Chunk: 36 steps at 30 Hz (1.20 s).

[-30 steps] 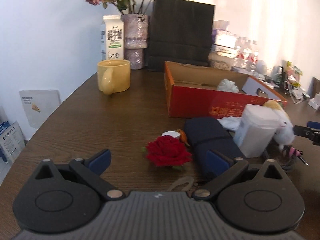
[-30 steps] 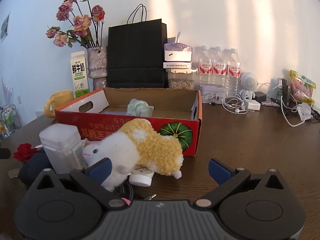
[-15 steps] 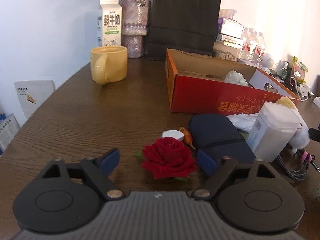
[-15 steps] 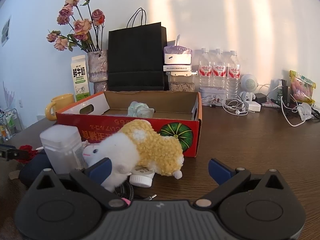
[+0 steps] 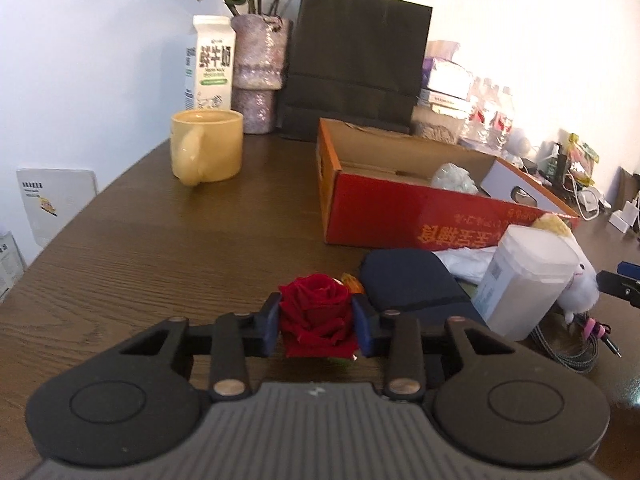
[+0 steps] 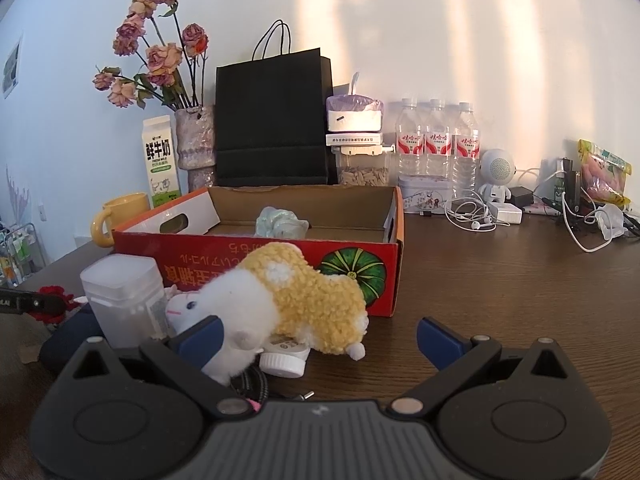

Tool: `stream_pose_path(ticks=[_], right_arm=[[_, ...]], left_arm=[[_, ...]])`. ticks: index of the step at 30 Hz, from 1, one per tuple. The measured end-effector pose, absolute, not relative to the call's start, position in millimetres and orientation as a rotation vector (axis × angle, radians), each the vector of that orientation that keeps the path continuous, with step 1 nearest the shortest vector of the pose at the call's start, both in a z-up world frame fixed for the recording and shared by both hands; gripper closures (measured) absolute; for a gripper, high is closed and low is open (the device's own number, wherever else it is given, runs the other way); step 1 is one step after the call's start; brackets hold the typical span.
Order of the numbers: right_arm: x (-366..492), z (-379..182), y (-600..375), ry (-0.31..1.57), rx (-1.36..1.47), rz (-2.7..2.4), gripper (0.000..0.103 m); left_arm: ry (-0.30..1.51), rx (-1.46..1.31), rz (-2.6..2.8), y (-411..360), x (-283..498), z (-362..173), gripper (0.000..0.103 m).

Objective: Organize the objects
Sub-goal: 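Lift the red rose with the left tool while the right tool grasps the white plush sheep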

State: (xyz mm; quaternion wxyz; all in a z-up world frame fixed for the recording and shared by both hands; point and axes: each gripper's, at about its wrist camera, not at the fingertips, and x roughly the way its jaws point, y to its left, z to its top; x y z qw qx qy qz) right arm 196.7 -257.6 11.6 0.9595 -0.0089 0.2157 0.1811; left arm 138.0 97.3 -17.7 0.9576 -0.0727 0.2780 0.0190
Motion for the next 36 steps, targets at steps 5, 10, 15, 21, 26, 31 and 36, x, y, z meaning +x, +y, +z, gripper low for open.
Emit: stream_pose_path(ticks=[5,10,15,21,26,31,36], right_arm=[[198,12,-258,0.439,-0.006,0.374,0.0],[201,17,-251,0.462,0.012,0.398,0.0],[207,21,-237,0.492,0.021,0.409,0.0],[215,25,-222,0.537,0.055,0.406,0.0],[226,28,-218,0.595,0.123,0.387,0.002],[237,26,-209,0.65,0.154,0.362,0.013],[240,21,-207,0.667,0.156,0.35,0.017]], left_arm=[[0.538,-0.156,0.042,101,128,-10,0.066],[0.513,-0.165,0.028,101,123,-4,0.066],[0.508,-0.171,0.011,100,120,-4,0.066],[0.499,-0.176,0.001,101,118,-2,0.066],[0.49,-0.181,-0.021,101,116,-2,0.066],[0.488,-0.196,-0.039,102,116,-3,0.066],[0.488,-0.204,-0.056,102,116,-5,0.066]])
